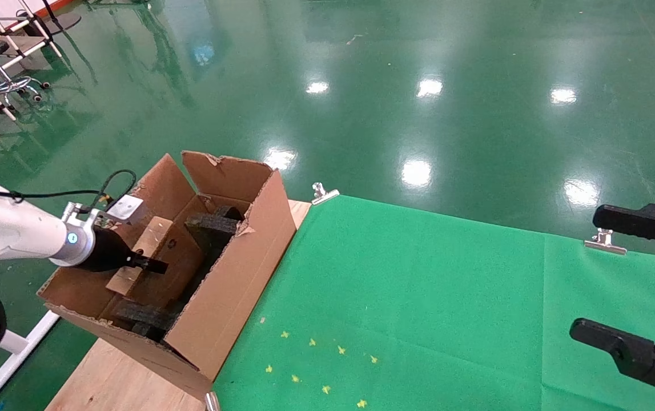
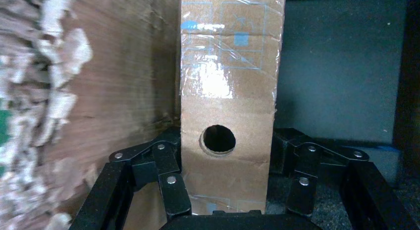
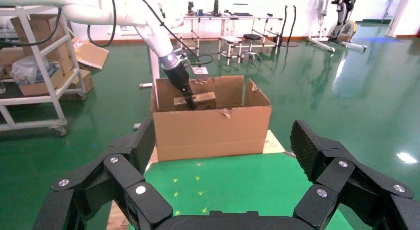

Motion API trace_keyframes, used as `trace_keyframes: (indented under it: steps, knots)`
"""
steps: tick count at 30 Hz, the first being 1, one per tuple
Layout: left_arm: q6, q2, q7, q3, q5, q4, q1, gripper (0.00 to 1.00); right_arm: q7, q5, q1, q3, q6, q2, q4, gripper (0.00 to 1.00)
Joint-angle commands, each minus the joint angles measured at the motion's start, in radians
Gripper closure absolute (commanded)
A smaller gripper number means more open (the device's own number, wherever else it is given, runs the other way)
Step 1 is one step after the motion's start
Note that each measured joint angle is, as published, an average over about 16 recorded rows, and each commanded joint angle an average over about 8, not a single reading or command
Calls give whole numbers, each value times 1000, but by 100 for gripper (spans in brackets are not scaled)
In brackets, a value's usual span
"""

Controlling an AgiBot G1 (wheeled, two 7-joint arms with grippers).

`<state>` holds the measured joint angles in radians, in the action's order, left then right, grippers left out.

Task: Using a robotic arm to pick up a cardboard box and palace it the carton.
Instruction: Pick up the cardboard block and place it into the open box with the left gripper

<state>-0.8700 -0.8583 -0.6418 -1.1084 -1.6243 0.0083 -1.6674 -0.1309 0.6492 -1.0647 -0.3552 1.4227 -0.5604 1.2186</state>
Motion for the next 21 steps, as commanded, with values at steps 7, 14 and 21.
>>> trace_keyframes:
  steps: [7,14,21]
  knots:
    - [25,-14,-10,5,7,-2,36,100,0,0,0,0,0,0,0,0]
    - [42,-20,-16,5,8,-3,50,17,0,0,0,0,0,0,0,0]
    - [47,-21,-16,5,8,-2,52,0,0,0,0,0,0,0,0,0]
